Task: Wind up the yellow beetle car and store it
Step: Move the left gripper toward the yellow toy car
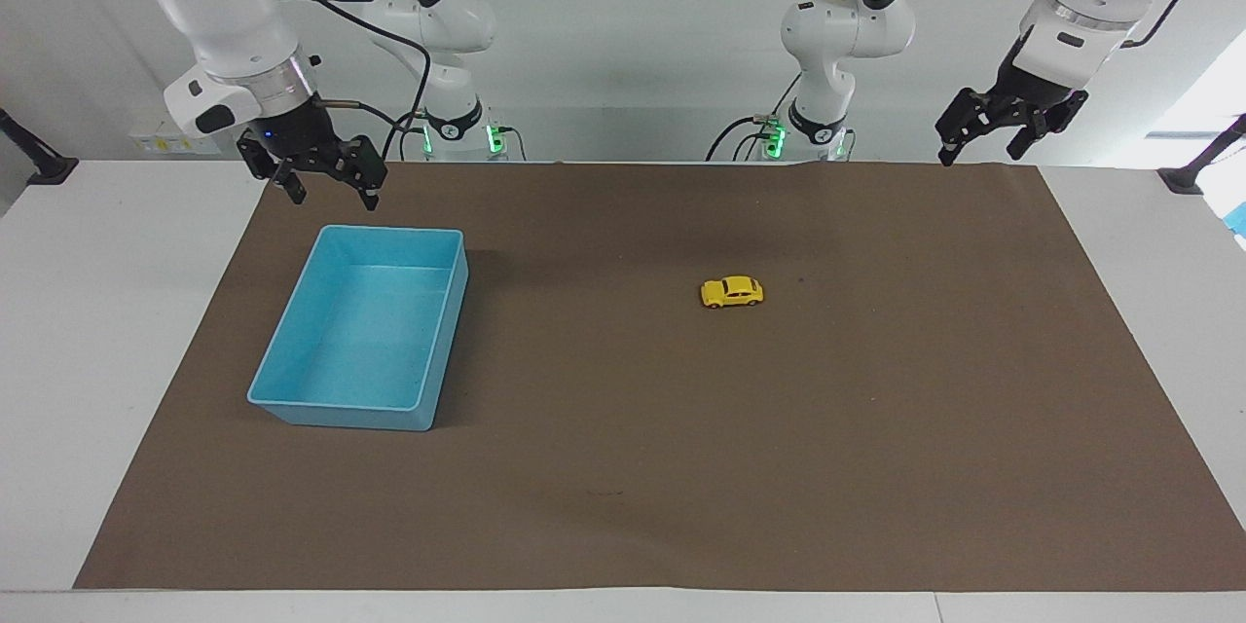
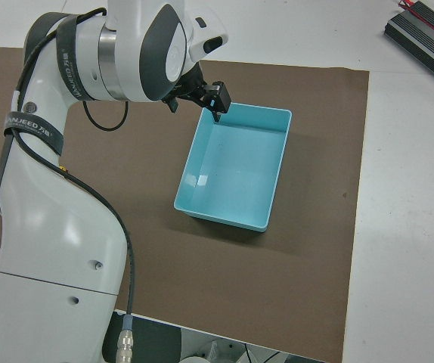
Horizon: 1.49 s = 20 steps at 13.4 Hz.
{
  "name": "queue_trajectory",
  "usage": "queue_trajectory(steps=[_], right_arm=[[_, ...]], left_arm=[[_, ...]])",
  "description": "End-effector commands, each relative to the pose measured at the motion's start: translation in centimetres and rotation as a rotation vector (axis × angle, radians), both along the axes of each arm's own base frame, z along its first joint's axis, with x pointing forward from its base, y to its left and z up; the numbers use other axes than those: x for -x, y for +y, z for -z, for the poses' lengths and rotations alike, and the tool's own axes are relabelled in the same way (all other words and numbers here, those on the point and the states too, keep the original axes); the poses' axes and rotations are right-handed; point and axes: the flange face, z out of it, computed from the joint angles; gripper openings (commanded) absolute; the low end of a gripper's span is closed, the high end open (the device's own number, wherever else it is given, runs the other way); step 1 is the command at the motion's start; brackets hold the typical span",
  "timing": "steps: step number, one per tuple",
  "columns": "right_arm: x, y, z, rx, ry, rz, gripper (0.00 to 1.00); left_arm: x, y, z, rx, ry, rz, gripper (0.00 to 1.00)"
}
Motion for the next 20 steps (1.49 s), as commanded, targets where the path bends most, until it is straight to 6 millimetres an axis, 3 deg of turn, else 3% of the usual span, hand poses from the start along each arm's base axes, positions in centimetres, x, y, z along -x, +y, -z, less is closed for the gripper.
queue_trajectory(steps=[1,3,9,12,16,20], right_arm=[[0.3,-0.2,-0.3,-0.004,0.004,-0.010,1.00],[0.3,-0.2,-0.3,-0.004,0.004,-0.010,1.00],[0.3,-0.2,-0.3,-0.004,0.004,-0.011,1.00],[0.3,-0.2,-0.3,-0.004,0.004,-0.010,1.00],[0.3,-0.2,-0.3,-0.004,0.004,-0.010,1.00],[0.3,-0.2,-0.3,-0.004,0.004,-0.010,1.00]], left_arm=[[1.1,0.3,0.7,-0.026,0.021,-0.209,1.00],[1.0,-0.3,1.6,-0.039,0.037,-0.325,1.00],[0.5,-2.1,5.4,-0.043,0.045,-0.932,1.00],[0.9,-4.4,8.5,-0.067,0.061,-1.083,1.00],[1.2,-6.8,10.8,-0.027,0.087,-1.245,1.00],[2.3,-11.9,14.9,-0.010,0.059,-1.327,1.00]])
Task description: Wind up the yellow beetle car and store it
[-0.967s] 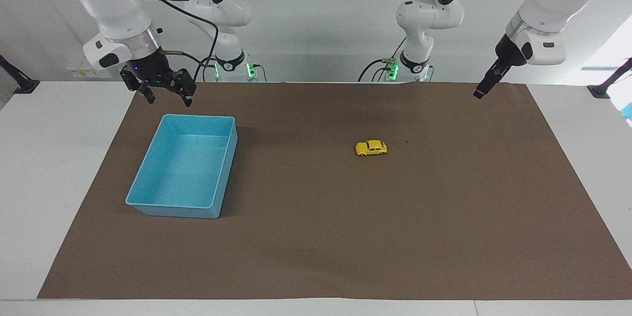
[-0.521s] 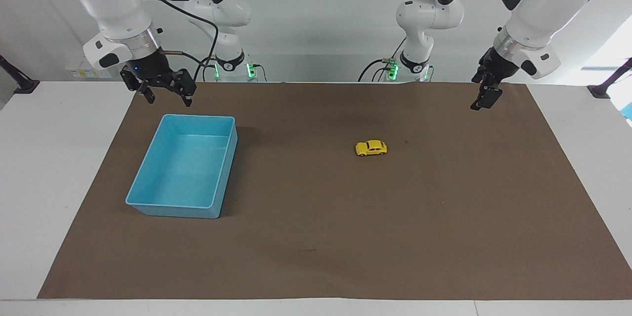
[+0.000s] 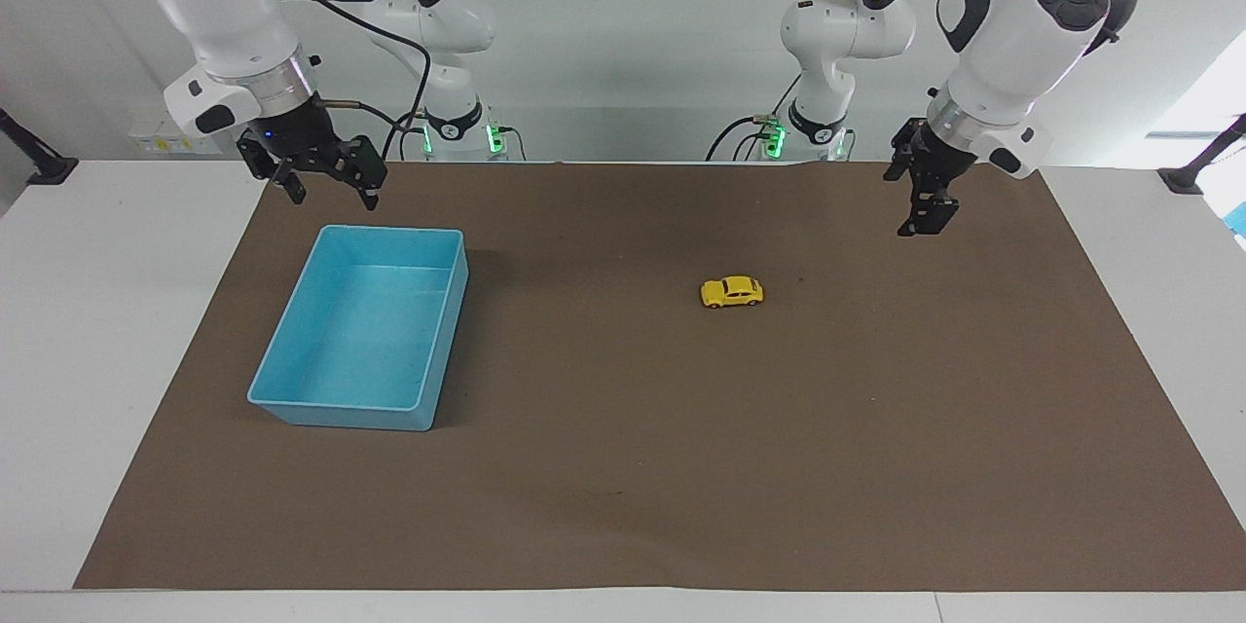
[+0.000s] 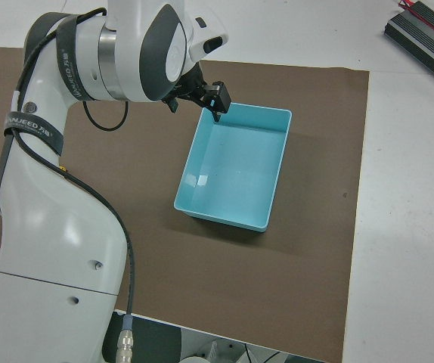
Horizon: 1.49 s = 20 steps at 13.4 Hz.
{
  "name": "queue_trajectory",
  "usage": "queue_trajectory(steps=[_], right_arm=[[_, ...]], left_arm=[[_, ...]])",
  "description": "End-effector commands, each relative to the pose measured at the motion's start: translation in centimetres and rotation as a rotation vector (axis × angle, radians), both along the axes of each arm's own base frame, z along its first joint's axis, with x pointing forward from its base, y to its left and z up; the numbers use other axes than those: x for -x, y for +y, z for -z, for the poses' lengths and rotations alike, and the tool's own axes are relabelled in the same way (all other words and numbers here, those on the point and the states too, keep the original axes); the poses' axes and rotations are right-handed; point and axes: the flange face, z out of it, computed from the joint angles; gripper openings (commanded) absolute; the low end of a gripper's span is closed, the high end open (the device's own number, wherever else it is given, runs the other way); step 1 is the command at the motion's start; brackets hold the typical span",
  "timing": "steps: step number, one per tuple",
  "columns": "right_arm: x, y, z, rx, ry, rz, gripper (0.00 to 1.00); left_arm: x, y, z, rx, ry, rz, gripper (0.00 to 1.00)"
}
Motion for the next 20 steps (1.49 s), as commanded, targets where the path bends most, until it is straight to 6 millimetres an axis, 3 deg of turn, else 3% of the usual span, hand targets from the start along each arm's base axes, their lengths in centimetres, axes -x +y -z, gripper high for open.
queue_trajectory(steps=[1,5,11,13,16,20], right_arm=[[0.3,-0.2,-0.3,-0.004,0.004,-0.010,1.00],[0.3,-0.2,-0.3,-0.004,0.004,-0.010,1.00],[0.3,-0.2,-0.3,-0.004,0.004,-0.010,1.00],[0.3,-0.2,-0.3,-0.004,0.004,-0.010,1.00],[0.3,-0.2,-0.3,-0.004,0.004,-0.011,1.00],[0.3,-0.2,-0.3,-0.004,0.004,-0.010,1.00]], left_arm=[[1.8,-3.1,3.0,0.012,-0.031,-0.052,1.00],[3.1,-6.9,8.1,0.028,-0.038,-0.075,1.00],[3.3,-12.4,14.9,0.044,-0.085,-0.137,1.00],[3.8,-12.4,16.1,0.053,-0.110,-0.150,1.00],[6.0,-13.6,18.5,0.044,-0.103,-0.124,1.00],[6.8,-13.4,19.3,0.038,-0.093,-0.158,1.00]])
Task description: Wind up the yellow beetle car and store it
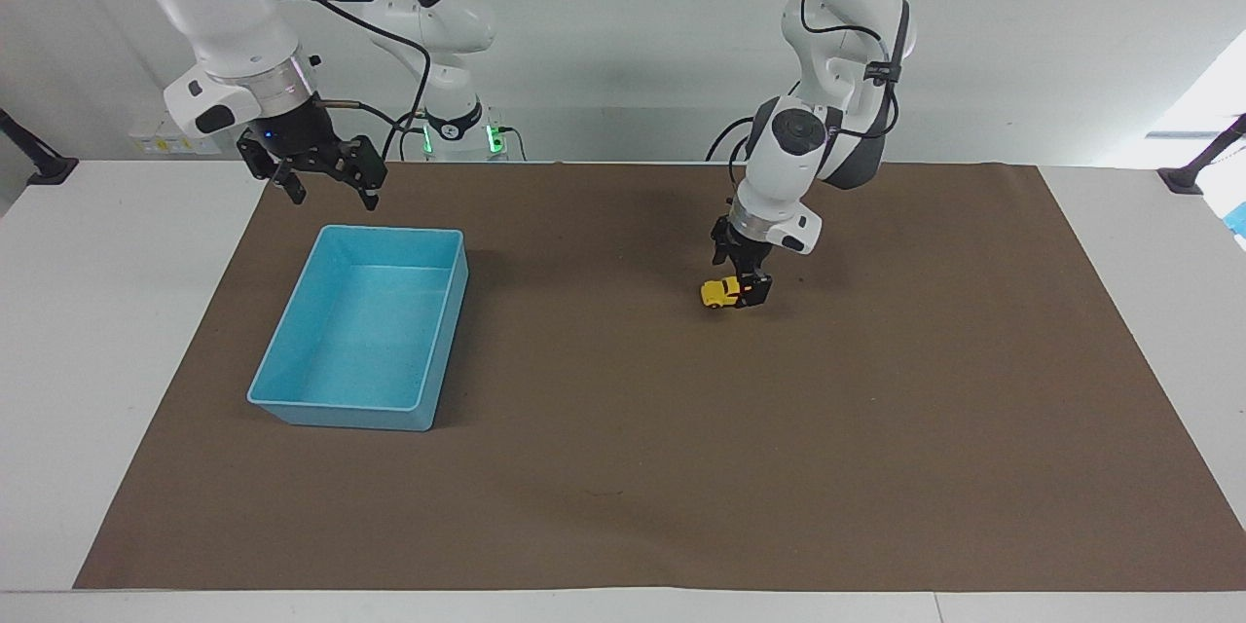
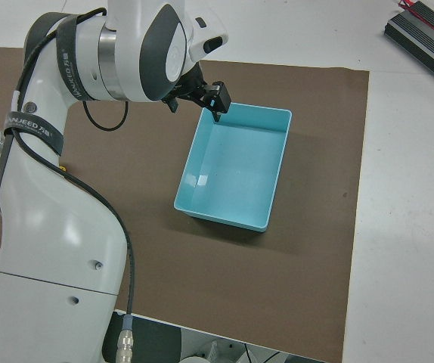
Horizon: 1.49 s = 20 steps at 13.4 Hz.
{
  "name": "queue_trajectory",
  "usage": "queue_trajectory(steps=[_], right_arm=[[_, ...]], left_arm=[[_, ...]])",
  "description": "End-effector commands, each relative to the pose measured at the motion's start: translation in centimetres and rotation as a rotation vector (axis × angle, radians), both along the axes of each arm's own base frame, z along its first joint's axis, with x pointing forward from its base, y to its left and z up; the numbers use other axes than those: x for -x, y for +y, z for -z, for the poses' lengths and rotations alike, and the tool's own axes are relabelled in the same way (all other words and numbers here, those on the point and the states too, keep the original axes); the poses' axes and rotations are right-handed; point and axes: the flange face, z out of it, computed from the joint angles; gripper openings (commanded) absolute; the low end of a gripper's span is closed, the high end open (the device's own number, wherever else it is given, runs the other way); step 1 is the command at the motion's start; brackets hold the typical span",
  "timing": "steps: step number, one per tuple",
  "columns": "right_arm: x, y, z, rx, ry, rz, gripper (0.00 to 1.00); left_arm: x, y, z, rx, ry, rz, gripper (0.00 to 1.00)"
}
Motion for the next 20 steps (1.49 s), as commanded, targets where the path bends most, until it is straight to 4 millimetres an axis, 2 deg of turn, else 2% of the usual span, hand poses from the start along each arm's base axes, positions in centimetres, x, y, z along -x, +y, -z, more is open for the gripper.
queue_trajectory(steps=[1,2,3,5,6,9,13,20], right_arm=[[0.3,-0.2,-0.3,-0.004,0.004,-0.010,1.00],[0.3,-0.2,-0.3,-0.004,0.004,-0.011,1.00],[0.3,-0.2,-0.3,-0.004,0.004,-0.011,1.00],[0.3,-0.2,-0.3,-0.004,0.004,-0.010,1.00],[0.3,-0.2,-0.3,-0.004,0.004,-0.010,1.00],[0.3,-0.2,-0.3,-0.004,0.004,-0.011,1.00],[0.3,-0.2,-0.3,-0.004,0.004,-0.010,1.00],[0.3,-0.2,-0.3,-0.004,0.004,-0.010,1.00]], left_arm=[[1.0,0.4,0.3,0.004,-0.001,-0.021,1.00],[0.9,0.5,0.4,0.003,0.001,-0.021,0.78],[0.8,0.5,0.4,0.004,-0.001,-0.019,0.62],[0.9,0.4,0.4,0.003,-0.001,-0.004,0.23],[0.9,0.5,0.4,0.002,-0.001,0.002,0.12],[0.9,1.4,0.7,-0.007,0.006,0.044,0.10],[0.5,4.6,2.5,-0.023,0.026,0.057,0.11],[-1.0,13.4,4.1,-0.037,0.055,0.032,0.16]])
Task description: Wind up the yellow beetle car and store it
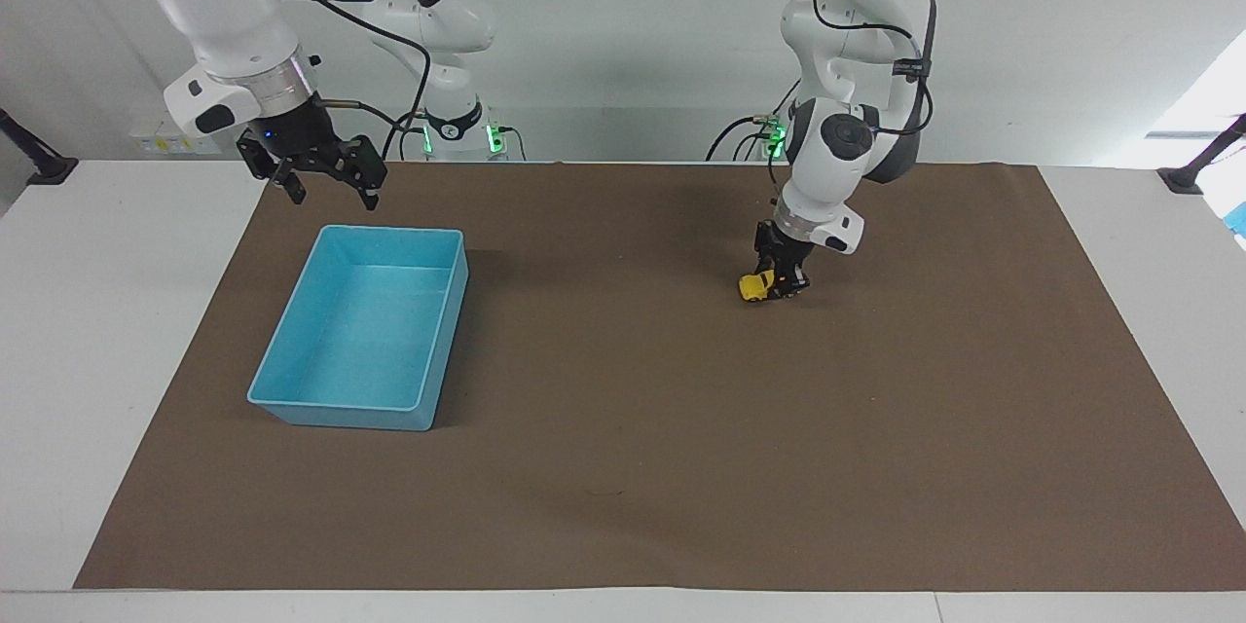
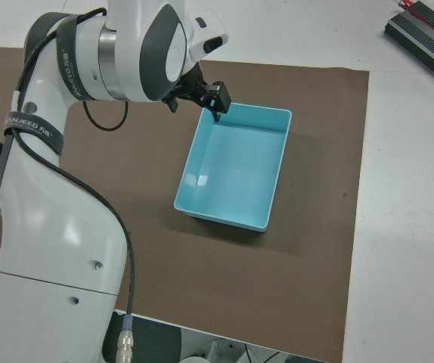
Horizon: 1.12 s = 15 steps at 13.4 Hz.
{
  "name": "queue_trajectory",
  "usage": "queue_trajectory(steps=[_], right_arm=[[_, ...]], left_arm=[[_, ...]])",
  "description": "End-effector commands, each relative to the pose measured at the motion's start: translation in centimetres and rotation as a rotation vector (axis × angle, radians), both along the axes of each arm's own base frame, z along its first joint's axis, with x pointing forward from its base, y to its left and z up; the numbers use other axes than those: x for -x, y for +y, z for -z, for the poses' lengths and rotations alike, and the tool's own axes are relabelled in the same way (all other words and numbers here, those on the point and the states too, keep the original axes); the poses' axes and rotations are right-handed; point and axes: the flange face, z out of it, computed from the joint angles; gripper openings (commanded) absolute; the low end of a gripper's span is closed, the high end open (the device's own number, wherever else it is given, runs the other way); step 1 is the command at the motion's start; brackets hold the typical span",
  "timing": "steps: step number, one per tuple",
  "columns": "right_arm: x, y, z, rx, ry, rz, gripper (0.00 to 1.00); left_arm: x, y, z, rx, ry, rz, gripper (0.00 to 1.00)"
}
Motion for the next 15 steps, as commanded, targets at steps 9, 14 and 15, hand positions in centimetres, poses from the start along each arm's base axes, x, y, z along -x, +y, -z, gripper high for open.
queue_trajectory(steps=[9,14,15], right_arm=[[0.3,-0.2,-0.3,-0.004,0.004,-0.010,1.00],[0.3,-0.2,-0.3,-0.004,0.004,-0.010,1.00],[0.3,-0.2,-0.3,-0.004,0.004,-0.010,1.00]], left_arm=[[-1.7,6.0,3.2,-0.014,0.026,-0.039,1.00],[-5.5,3.5,-4.2,-0.008,0.110,-0.059,1.00],[-5.8,3.3,-4.9,-0.007,0.111,-0.060,1.00]])
